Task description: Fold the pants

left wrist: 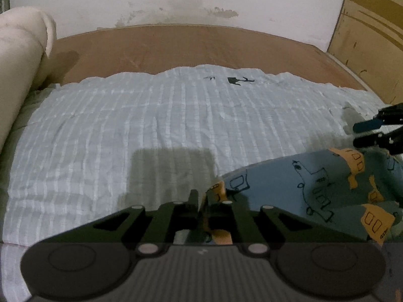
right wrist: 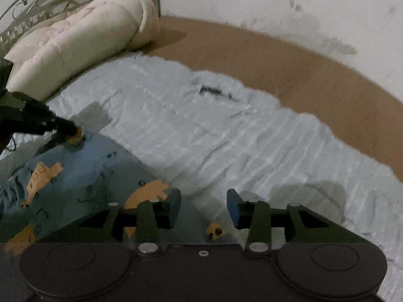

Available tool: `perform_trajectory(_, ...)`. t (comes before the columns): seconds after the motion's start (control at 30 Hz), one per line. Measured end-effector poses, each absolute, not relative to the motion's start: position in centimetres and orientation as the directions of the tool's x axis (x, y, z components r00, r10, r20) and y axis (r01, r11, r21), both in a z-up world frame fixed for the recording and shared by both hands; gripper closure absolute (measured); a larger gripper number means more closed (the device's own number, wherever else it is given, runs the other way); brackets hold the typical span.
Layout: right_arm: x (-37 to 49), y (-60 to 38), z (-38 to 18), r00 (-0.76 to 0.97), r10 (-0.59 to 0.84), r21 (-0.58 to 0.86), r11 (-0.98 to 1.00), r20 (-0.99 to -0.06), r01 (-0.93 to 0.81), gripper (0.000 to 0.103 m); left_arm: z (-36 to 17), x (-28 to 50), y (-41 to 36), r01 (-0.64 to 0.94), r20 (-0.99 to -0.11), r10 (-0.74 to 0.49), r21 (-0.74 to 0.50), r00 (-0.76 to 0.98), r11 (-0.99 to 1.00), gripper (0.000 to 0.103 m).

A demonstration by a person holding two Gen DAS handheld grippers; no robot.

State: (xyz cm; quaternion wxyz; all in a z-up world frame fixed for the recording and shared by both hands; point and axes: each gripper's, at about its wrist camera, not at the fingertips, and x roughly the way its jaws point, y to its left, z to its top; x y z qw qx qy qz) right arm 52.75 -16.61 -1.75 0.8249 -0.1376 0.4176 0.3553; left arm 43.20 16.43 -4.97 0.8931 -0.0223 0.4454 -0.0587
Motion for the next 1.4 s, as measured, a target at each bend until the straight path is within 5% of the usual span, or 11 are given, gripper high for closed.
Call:
perform_trajectory(0.43,52.3,-17.1,-4.9,0.31,0.435,0.103,0.702,-0.845,-0.704,0.054,-6.0,43.2,15.4,0.087,-0.813,-0.087,-0.045,0.575,0.995,0.102)
perform_trajectory(0.5,52.1,-16.6,-5.4,0.311,0.425,0.095,0.706,-0.85,-0.702,0.065,-5.7,42.9,15.3,0.073,-0.805,-0.076,-0.04,0.588,0.997,0.102)
perform_trajectory(0.57,51.6,-16.2,-5.4,0.308,0.424,0.097,0.706,-0.852,-0.702,0.098,-5.0,42.3,15.1,0.065,-0.79,-0.068,-0.035,0.609,0.997,0.102)
perform_trajectory(0.63,51.0,-16.4,-4.6,0.349,0.421,0.076,0.721,-0.837,-0.688,0.101,-4.1,41.5,15.0,0.062,-0.773,-0.061,-0.028,0.631,0.998,0.102)
perform_trajectory(1.03,39.4,-20.3,5.0,0.623,0.476,-0.051,0.769,-0.621,-0.638,0.102,3.5,32.8,13.5,0.102,-0.624,-0.091,-0.019,0.776,0.995,0.103)
perform_trajectory(1.4,22.4,-22.9,5.4,0.717,0.454,-0.118,0.797,-0.53,-0.592,0.102,3.9,19.3,9.7,0.145,-0.473,-0.096,0.068,0.876,0.987,0.103)
